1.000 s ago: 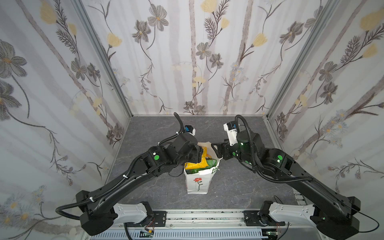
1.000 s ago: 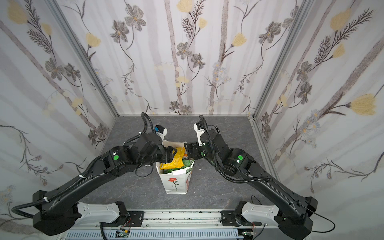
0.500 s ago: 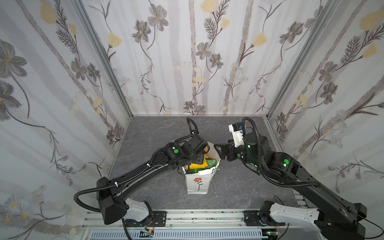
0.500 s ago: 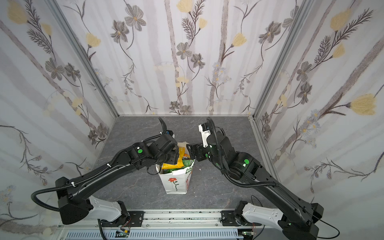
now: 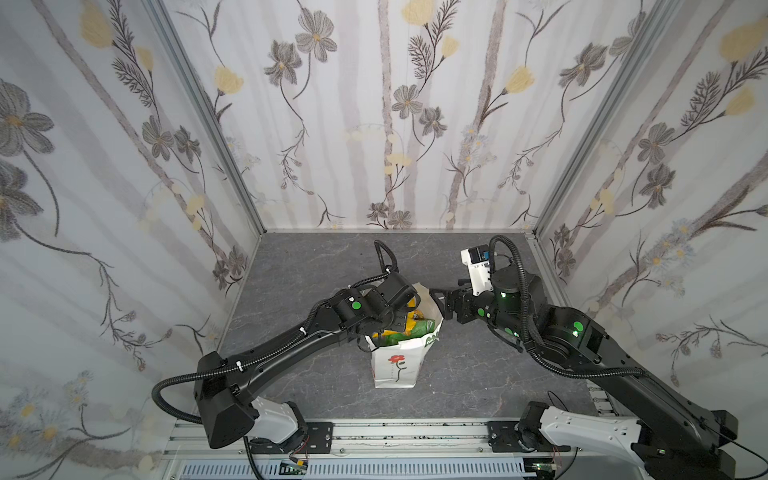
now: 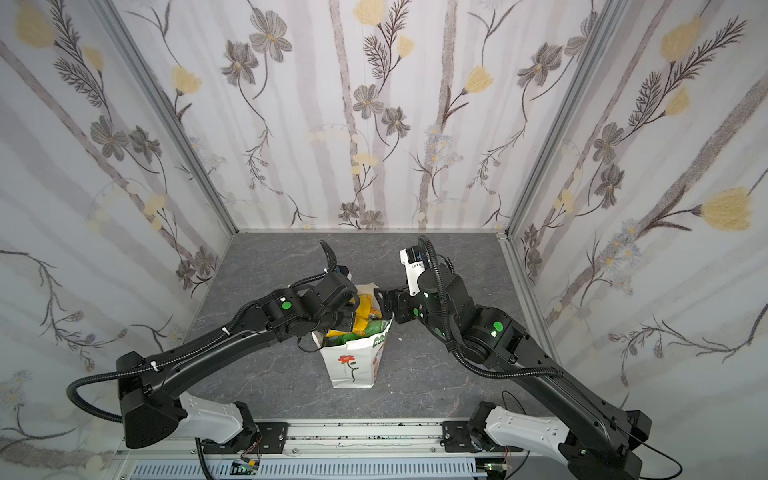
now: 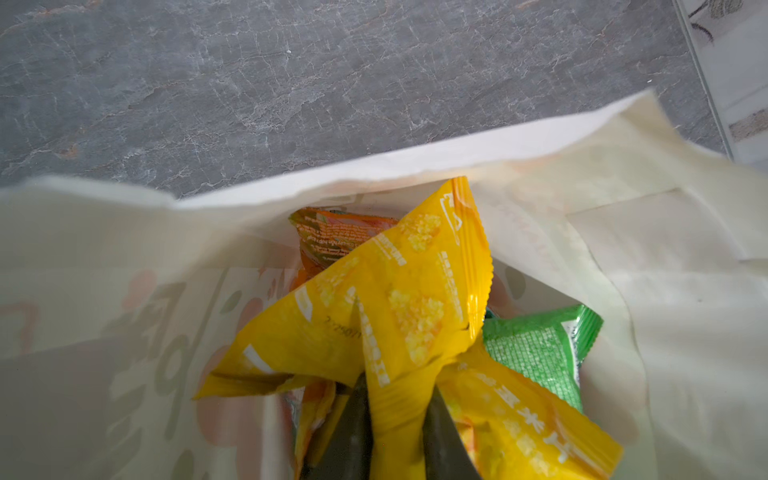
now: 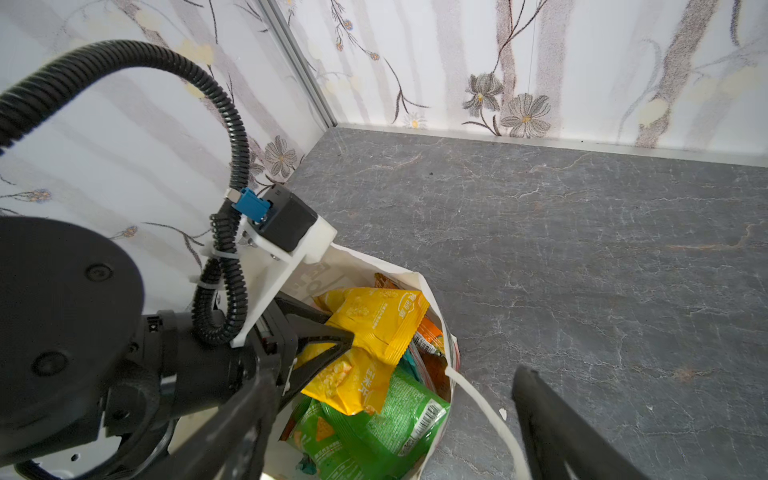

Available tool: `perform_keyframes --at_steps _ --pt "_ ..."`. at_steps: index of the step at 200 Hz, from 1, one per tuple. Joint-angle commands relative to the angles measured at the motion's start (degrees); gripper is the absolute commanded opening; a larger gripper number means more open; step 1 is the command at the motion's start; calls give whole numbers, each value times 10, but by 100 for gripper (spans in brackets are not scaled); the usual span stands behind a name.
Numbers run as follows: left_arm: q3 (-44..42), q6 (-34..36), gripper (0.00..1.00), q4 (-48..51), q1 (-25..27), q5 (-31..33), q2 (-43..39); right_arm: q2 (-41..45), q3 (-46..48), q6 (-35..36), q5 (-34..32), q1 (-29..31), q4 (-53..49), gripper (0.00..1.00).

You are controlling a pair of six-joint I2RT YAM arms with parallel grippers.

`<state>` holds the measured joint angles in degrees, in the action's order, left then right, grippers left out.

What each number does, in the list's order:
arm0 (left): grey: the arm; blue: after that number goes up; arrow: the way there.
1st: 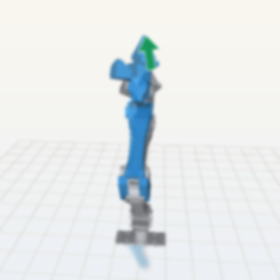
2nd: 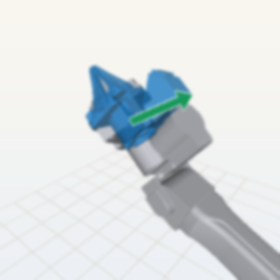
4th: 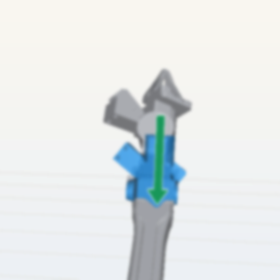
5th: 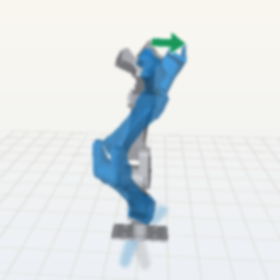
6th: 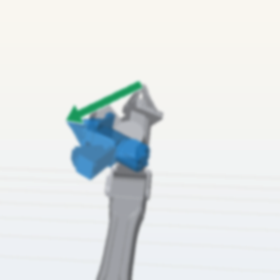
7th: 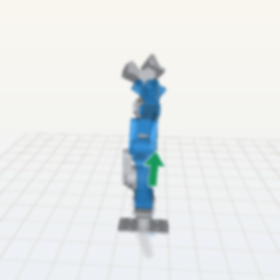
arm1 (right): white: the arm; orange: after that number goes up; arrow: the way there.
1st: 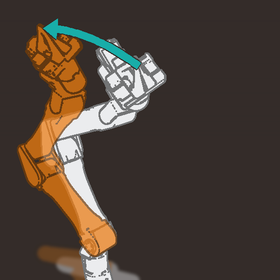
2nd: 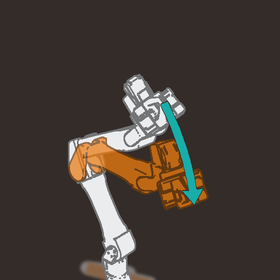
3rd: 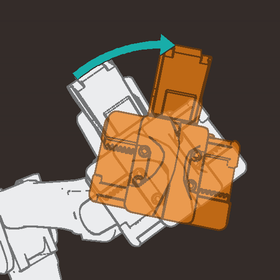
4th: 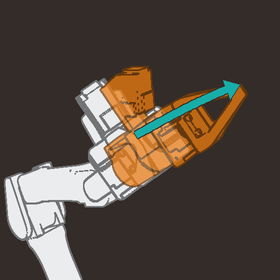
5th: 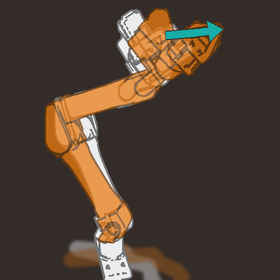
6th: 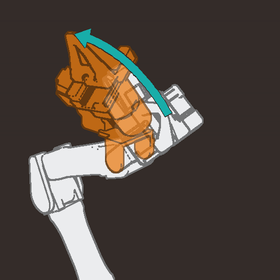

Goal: Take the snacks out of the paper bag
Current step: 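Lower the left gripper into the bag and grasp the yellow snack packet, then lift the yellow packet with the left gripper while the right gripper grasps it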

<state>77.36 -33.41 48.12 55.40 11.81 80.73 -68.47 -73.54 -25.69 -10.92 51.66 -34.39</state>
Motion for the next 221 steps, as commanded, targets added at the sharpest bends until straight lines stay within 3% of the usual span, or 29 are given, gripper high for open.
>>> perform_keyframes --at_steps 1,29,105,136,187,221 --pt "2 -9 9 0 0 -10 -6 6 1 -4 -11 0 29 88" --pt "2 -5 0 -19 0 -19 -28 16 3 -6 -16 -6 33 89" --pt "35 59 0 -72 -1 -7 -129 88 32 -31 -13 -60 107 89" --pt "49 113 0 -142 0 -20 -152 124 66 -56 34 -71 179 89" --pt "72 224 0 -278 13 -94 -140 138 83 -93 101 -75 234 91" --pt "42 261 0 -367 22 -120 -141 134 100 -125 168 -81 281 92"
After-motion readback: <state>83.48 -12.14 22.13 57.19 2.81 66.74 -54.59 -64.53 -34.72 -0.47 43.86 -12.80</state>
